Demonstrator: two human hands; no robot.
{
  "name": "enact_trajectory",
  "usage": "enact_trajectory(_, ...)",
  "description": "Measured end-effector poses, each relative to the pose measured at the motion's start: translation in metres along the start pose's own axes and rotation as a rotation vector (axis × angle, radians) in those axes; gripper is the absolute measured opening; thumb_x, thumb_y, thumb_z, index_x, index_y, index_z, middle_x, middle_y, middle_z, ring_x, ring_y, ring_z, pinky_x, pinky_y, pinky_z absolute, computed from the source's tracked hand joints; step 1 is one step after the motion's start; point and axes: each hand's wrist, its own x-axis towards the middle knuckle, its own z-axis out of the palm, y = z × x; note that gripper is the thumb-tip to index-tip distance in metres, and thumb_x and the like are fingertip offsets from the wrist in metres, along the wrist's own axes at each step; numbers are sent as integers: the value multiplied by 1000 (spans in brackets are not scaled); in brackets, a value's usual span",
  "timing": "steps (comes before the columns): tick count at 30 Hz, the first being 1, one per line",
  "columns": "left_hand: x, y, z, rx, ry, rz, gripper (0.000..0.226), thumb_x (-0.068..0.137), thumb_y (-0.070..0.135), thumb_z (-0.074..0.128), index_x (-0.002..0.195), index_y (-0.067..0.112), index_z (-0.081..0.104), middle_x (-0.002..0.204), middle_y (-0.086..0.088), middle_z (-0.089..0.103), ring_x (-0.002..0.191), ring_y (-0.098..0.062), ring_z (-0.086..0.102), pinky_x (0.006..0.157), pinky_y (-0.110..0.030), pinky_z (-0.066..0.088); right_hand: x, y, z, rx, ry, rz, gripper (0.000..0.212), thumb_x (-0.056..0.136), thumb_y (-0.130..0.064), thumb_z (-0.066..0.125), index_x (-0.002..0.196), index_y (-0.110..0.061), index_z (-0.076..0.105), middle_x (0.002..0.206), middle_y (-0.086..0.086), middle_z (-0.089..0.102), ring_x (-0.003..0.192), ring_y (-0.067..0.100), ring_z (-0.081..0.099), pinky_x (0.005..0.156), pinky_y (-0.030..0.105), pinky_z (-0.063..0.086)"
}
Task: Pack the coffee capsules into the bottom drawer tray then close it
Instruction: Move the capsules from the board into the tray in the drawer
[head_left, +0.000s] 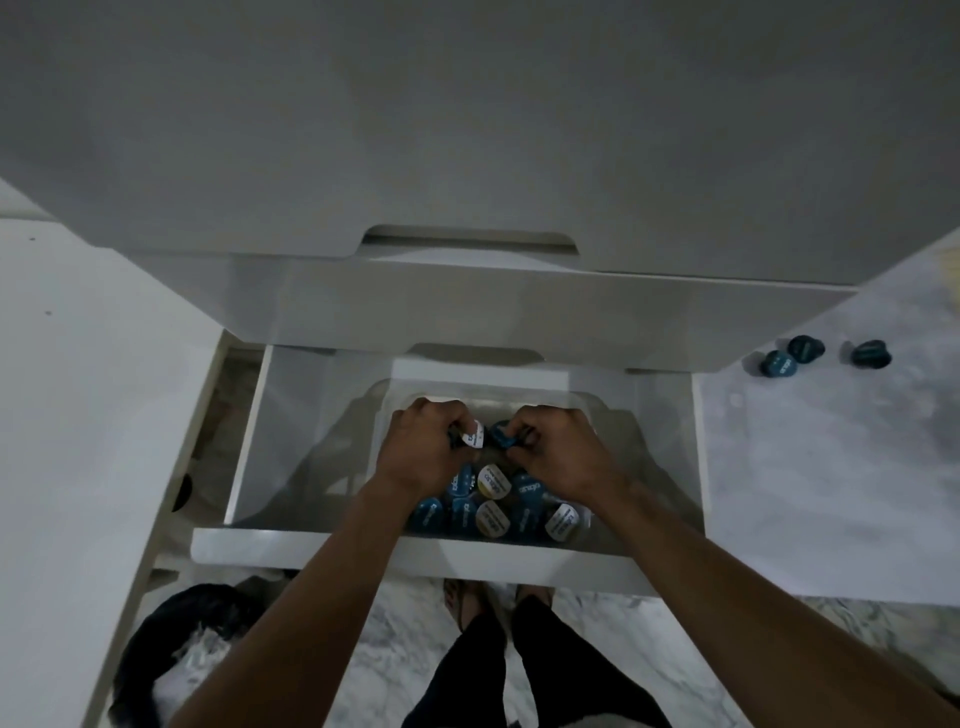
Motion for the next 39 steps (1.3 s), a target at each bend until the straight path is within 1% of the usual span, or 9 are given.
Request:
enact_trajectory(1,-1,0,0,6,-8,-2,21,69,26,83,81,27,66,81,15,59,94,-20,61,91,-43,49,-1,0,0,-3,-5,7,21,78,-14,75,97,-20,72,96,-3,70,82,8,61,76,21,51)
enact_trajectory(4,-3,-2,-3,48,-27,-23,23,70,31,82,87,25,68,88,9,62,98,-21,61,95,-42,47,-2,-2,-1,-8,-39,-3,22,77,-14,76,98,-18,72,95,-4,68,80,3,58,67,2,41)
enact_trajectory(6,-2,-5,-3,47,-12,-17,21,72,32,81,89,26,69,92,7,69,97,-19,62,94,-43,48,-4,-4,-1,2,-52,-4,20,78,-15,76,98,-15,72,93,-3,69,78,2,57,65,-1,39)
enact_trajectory(16,-5,-3,-1,68,-13,2,18,81,30,73,97,24,69,100,3,70,102,-20,59,96,-43,46,-4,-5,3,-4,-64,22,17,82,-18,73,98,-20,71,92,-8,68,83,4,57,63,1,34)
enact_trajectory(20,-6,0,-5,69,37,30,18,81,33,71,96,24,69,100,3,71,103,-19,59,96,-41,46,-6,-6,2,11,-23,34,20,82,-21,74,101,-22,70,100,-6,69,91,7,60,74,12,41)
enact_trajectory(23,-7,3,-10,25,89,55,21,81,38,72,96,24,68,98,4,72,97,-17,63,89,-38,50,-11,-11,-4,43,41,40,24,82,-22,74,106,-21,68,107,-5,69,97,7,63,80,17,45)
enact_trajectory(27,-13,10,-16,-19,110,54,29,81,36,74,104,20,68,104,-2,71,99,-21,63,87,-39,52,-21,-18,-12,110,115,72,33,82,-27,74,114,-24,65,106,-9,66,96,4,62,72,6,42)
enact_trajectory(32,-22,24,-19,-60,151,83,30,79,28,77,107,18,69,106,-1,72,96,-20,65,84,-30,52,-37,-22,-20,218,239,34,43,76,-29,80,116,-23,65,102,-11,66,90,1,63,81,23,55)
enact_trajectory(39,-37,73,-3,-205,165,82,39,76,27,80,111,20,66,105,6,70,90,-5,65,78,-21,53,-78,-5,-58,327,285,-11,46,76,-27,81,119,-21,64,103,-5,67,86,2,64,75,7,48)
